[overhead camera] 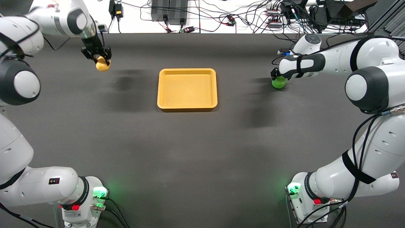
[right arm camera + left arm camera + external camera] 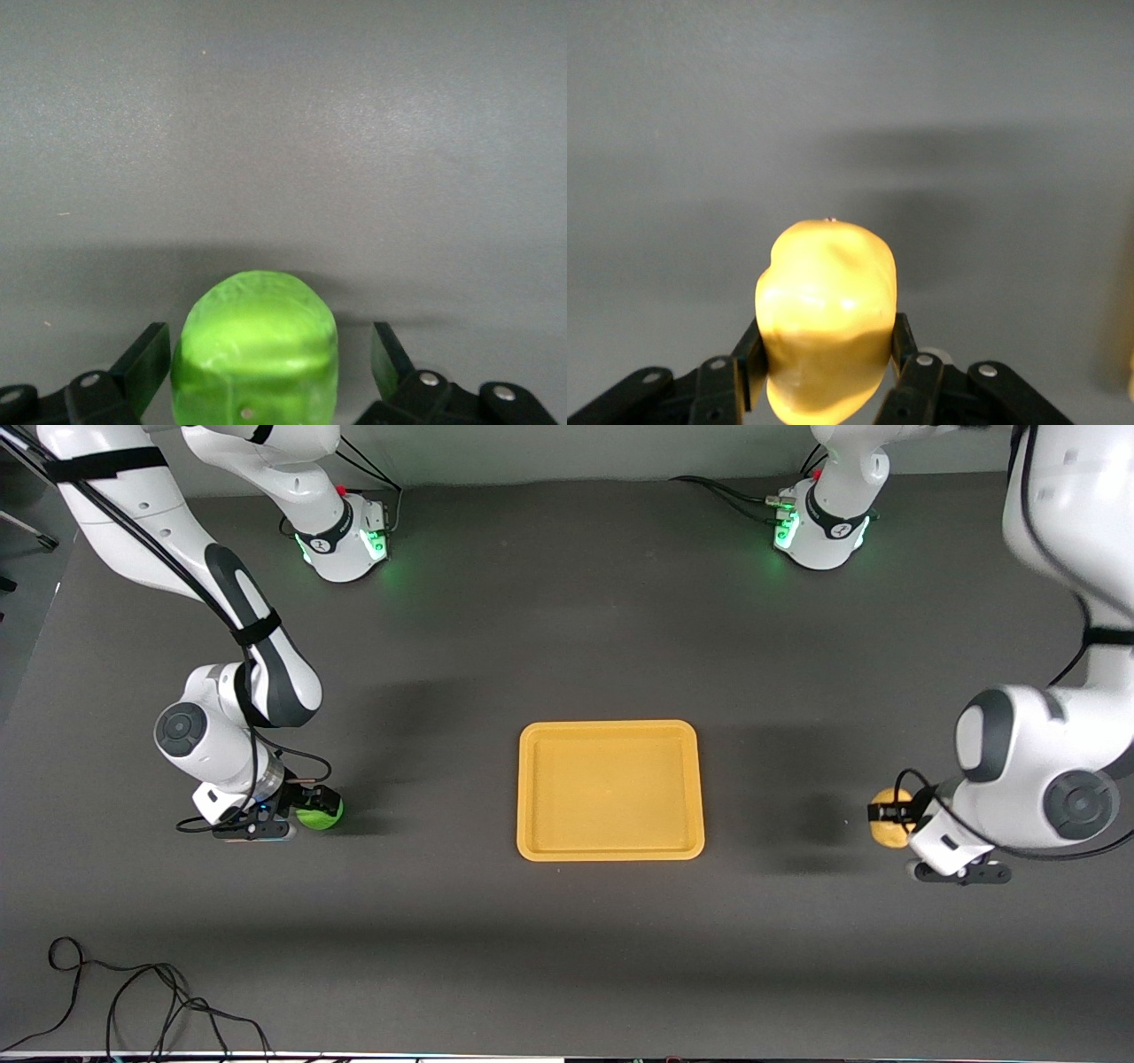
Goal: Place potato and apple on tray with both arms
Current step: 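Carry the yellow potato onto the tray with the left gripper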
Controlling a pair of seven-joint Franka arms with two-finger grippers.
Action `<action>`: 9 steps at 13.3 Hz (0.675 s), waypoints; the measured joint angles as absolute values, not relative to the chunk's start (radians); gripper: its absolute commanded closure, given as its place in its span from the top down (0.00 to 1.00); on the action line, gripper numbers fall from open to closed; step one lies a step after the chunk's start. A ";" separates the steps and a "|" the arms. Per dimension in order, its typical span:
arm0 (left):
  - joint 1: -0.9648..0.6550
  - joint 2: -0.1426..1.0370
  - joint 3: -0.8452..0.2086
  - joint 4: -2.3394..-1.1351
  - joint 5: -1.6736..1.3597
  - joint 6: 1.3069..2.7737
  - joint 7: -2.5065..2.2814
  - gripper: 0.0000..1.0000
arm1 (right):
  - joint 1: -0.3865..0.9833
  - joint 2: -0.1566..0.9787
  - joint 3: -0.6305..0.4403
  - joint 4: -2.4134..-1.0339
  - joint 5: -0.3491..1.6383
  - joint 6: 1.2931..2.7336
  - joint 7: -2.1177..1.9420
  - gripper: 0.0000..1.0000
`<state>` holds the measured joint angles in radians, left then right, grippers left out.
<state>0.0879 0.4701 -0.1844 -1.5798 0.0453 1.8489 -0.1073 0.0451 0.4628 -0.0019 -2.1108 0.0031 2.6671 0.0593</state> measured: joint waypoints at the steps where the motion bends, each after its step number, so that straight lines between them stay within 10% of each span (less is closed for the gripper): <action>1: 0.082 0.433 -0.220 -1.580 0.028 1.815 -0.165 0.27 | 0.045 0.467 0.002 -2.111 0.003 2.671 0.075 0.89; 3: 0.049 0.411 -0.305 -1.586 0.018 1.810 -0.317 0.27 | 0.045 0.470 0.010 -2.109 0.003 2.673 0.092 0.48; 9: -0.211 0.545 -0.336 -1.612 0.066 2.049 -0.666 0.29 | 0.046 0.409 0.028 -2.045 0.003 2.490 0.099 0.32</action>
<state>-0.2112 0.5450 -0.3355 -1.6125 0.0665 2.0486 -0.6656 0.0462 0.4093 0.0276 -2.0453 0.0032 2.4904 0.0986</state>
